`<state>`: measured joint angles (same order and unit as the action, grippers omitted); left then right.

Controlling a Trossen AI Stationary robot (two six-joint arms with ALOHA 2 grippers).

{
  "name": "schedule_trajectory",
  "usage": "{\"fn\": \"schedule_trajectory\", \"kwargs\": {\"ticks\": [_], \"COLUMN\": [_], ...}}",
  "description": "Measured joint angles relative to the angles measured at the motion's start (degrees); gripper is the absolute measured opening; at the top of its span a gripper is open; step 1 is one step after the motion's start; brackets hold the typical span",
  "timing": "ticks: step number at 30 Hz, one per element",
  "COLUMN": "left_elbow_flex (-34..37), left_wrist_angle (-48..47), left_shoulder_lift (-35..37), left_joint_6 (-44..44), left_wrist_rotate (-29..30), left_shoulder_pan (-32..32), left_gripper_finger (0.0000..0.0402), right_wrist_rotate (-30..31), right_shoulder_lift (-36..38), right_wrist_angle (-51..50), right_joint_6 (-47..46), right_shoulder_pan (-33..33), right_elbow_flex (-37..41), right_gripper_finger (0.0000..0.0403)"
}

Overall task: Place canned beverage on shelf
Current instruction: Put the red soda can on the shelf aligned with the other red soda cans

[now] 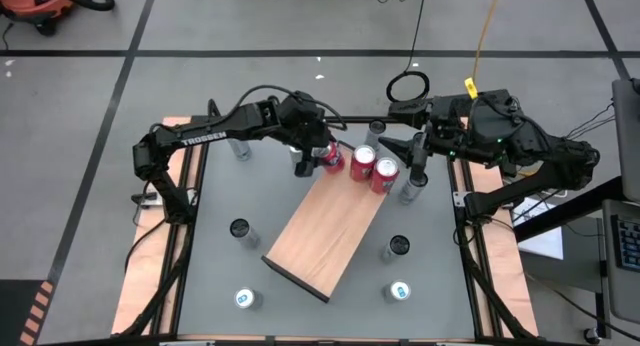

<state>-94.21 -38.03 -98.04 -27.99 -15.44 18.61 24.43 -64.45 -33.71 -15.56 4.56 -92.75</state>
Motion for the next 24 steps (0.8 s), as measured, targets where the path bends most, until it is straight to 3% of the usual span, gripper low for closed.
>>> {"fn": "schedule_trajectory", "kwargs": {"ticks": [11, 19, 24], "left_elbow_flex": [-0.04, 0.02, 0.02], "left_wrist_angle": [1.91, 4.84, 6.85], "left_shoulder_lift": [-0.68, -0.60, -0.59], "left_joint_6": [0.47, 0.24, 0.48], "left_wrist_rotate": [-0.13, -0.34, -0.61], "left_shoulder_pan": [0.00, 0.00, 0.00], "left_gripper_finger": [0.0288, 0.0335, 0.0341], "right_wrist_rotate": [0.00, 0.00, 0.00], "right_shoulder_lift": [0.00, 0.00, 0.02], "right_wrist_angle": [0.00, 0.02, 0.02], "right_joint_6": [-0.80, -0.93, -0.93], "right_shoulder_pan": [0.00, 0.00, 0.00], "right_elbow_flex": [0.00, 0.00, 0.00], "right_gripper_finger": [0.0320, 0.0320, 0.0320]}}
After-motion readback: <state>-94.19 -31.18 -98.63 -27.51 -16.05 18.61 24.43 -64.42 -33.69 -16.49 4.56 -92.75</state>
